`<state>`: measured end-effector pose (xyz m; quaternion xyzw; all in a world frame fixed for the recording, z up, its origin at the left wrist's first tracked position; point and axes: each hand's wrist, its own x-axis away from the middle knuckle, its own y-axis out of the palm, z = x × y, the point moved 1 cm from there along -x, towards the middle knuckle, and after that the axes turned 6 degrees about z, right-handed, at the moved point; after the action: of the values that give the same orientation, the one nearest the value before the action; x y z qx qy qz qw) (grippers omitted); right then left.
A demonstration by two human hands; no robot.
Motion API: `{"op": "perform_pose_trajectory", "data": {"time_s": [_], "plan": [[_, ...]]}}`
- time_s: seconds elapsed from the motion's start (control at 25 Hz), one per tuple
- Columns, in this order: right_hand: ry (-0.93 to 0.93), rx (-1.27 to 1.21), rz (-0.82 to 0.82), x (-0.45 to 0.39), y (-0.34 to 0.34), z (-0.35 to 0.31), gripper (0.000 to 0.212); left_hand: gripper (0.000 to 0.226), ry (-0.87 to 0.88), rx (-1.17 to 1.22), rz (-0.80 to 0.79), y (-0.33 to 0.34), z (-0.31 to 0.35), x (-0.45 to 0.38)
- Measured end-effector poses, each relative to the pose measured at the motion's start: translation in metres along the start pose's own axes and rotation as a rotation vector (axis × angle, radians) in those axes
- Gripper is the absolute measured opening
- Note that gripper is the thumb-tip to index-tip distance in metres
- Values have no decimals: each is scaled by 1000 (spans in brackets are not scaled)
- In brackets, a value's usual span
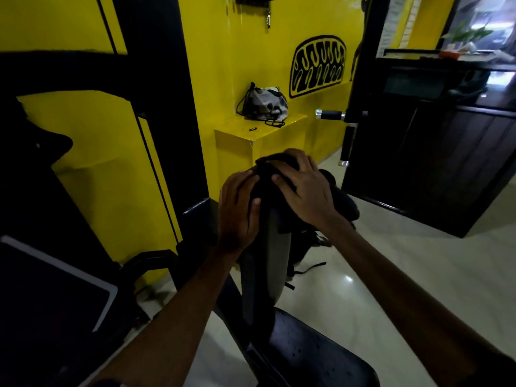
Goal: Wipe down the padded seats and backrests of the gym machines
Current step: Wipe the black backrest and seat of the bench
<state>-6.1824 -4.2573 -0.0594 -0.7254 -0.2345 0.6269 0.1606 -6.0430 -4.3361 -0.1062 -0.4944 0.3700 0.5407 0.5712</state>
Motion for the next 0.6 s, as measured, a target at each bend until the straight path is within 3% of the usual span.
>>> {"op": "perform_pose_trajectory", "data": {"time_s": [0.04,0.16,0.36,0.52,0.6], "plan": [[-25,1,-60,-8,-3,8,44,39,-2,-13,0,-1,1,0],[135,-50,-191,-35,-5,24,39,39,-34,-60,5,-4,3,2],[-256,4,-292,-32,-20,1,40,42,-109,-221,58,-1,11,5],[-23,-51,-439,-64,-16,25,38,38,-276,-284,78,6,28,3],[-152,-21,-411,-61,-17,13,37,37,-357,-296,129,12,40,-1]]}}
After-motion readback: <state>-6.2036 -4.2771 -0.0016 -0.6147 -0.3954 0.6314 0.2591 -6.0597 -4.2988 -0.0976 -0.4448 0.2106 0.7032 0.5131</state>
